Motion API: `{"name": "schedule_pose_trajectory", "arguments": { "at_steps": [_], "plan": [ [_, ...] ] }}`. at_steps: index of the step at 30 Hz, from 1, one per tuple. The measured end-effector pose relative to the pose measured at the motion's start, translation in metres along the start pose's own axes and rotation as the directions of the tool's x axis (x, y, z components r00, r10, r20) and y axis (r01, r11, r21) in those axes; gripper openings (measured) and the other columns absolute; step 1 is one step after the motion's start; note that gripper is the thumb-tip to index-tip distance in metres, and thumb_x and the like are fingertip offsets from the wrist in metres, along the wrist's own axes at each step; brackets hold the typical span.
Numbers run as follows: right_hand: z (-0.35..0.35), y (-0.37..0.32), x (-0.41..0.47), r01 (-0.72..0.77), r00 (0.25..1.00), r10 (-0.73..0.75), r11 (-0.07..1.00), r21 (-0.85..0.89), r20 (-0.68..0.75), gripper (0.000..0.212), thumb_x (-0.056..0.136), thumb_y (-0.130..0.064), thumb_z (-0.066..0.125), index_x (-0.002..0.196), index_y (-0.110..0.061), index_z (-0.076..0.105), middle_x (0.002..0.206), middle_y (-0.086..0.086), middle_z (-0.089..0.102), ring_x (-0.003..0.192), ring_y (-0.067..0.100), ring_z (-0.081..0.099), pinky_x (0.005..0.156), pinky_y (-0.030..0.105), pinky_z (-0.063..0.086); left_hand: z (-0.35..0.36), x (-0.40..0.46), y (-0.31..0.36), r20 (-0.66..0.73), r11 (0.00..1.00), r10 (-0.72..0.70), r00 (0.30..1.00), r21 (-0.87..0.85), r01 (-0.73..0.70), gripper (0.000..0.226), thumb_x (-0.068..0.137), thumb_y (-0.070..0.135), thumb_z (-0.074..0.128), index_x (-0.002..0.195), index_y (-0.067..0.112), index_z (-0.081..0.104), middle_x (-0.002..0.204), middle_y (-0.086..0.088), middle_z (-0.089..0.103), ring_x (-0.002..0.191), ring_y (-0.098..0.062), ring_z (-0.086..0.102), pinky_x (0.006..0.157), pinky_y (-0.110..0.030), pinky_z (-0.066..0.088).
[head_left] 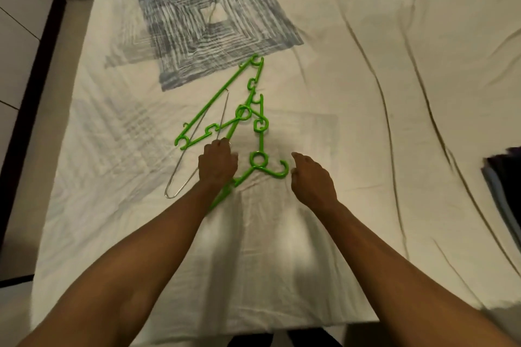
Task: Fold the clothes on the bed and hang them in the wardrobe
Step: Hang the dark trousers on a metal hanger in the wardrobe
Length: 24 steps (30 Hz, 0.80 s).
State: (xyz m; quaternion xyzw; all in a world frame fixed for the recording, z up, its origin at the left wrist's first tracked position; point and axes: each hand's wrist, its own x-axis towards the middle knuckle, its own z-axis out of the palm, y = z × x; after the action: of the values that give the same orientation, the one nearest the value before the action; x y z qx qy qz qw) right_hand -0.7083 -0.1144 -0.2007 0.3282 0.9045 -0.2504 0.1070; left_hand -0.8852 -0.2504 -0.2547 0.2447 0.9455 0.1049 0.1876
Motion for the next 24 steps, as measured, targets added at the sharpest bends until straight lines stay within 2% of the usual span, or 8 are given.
{"name": "schedule_pose_trajectory", "arguments": {
  "at_steps": [3,6,10,13,16,20,24],
  "plan": [
    [0.013,0.005,0.024,0.021,1.0,-0.021,0.999,0.035,0.021,0.045,0.102,-0.015,0.042,0.147,-0.013,0.04,0.138,0.011,0.053,0.12,0.032,0.054,0.091,0.041,0.044,0.022,0.023,-0.011,-0.004,0.993,-0.115,0.993,0.036,0.115,0.039,0.099,0.032,0.051,0.129,0.008,0.05,0.131,-0.017,0.052,0.122,-0.038,0.047,0.094,-0.047,0.041],
    [0.026,0.011,0.042,0.027,0.998,-0.031,0.997,0.066,0.054,0.046,0.103,-0.017,0.042,0.149,-0.014,0.038,0.139,0.01,0.053,0.12,0.032,0.054,0.091,0.039,0.044,0.038,0.038,-0.018,-0.015,0.975,-0.215,0.977,0.049,0.215,0.047,0.098,0.034,0.054,0.135,0.008,0.044,0.131,-0.018,0.05,0.122,-0.039,0.047,0.096,-0.05,0.04],
    [0.035,0.024,0.049,0.032,0.996,-0.039,0.995,0.094,0.083,0.047,0.104,-0.019,0.043,0.151,-0.015,0.037,0.141,0.009,0.051,0.124,0.03,0.052,0.093,0.038,0.042,0.043,0.04,-0.021,-0.119,0.973,-0.194,0.974,0.101,0.206,0.042,0.095,0.037,0.057,0.128,0.012,0.05,0.124,-0.018,0.052,0.117,-0.039,0.049,0.093,-0.05,0.038],
    [0.036,0.031,0.047,0.032,0.994,-0.043,0.993,0.11,0.099,0.046,0.104,-0.021,0.044,0.149,-0.016,0.039,0.141,0.008,0.052,0.123,0.029,0.053,0.094,0.039,0.042,0.041,0.024,-0.02,-0.147,0.988,-0.141,0.979,0.039,0.148,0.041,0.093,0.042,0.06,0.123,0.015,0.054,0.117,-0.016,0.052,0.111,-0.037,0.051,0.088,-0.05,0.041],
    [0.032,0.038,0.045,0.007,0.994,-0.023,0.989,0.149,0.105,0.047,0.104,-0.022,0.044,0.15,-0.017,0.038,0.145,0.008,0.049,0.128,0.029,0.05,0.099,0.039,0.04,0.037,0.0,-0.004,-0.168,0.991,-0.102,0.981,-0.108,0.084,0.04,0.09,0.046,0.063,0.117,0.017,0.054,0.11,-0.011,0.049,0.094,-0.037,0.059,0.073,-0.043,0.047],
    [0.022,0.054,0.041,-0.044,0.996,0.024,0.97,0.237,0.086,0.046,0.105,-0.026,0.043,0.15,-0.016,0.039,0.149,0.006,0.047,0.134,0.027,0.046,0.104,0.036,0.035,0.038,-0.026,0.042,-0.19,0.993,0.045,0.981,-0.098,-0.065,0.04,0.087,0.046,0.069,0.113,0.018,0.058,0.107,-0.008,0.051,0.085,-0.036,0.062,0.064,-0.04,0.049],
    [0.013,0.083,0.032,-0.14,0.99,0.141,0.89,0.433,0.032,0.038,0.105,-0.028,0.045,0.14,-0.015,0.052,0.138,0.005,0.06,0.126,0.025,0.055,0.103,0.036,0.041,0.061,-0.041,0.104,-0.132,0.97,0.199,0.971,-0.117,-0.215,0.041,0.086,0.05,0.069,0.113,0.019,0.059,0.107,-0.004,0.055,0.077,-0.03,0.065,0.059,-0.035,0.047]
  ]
}}
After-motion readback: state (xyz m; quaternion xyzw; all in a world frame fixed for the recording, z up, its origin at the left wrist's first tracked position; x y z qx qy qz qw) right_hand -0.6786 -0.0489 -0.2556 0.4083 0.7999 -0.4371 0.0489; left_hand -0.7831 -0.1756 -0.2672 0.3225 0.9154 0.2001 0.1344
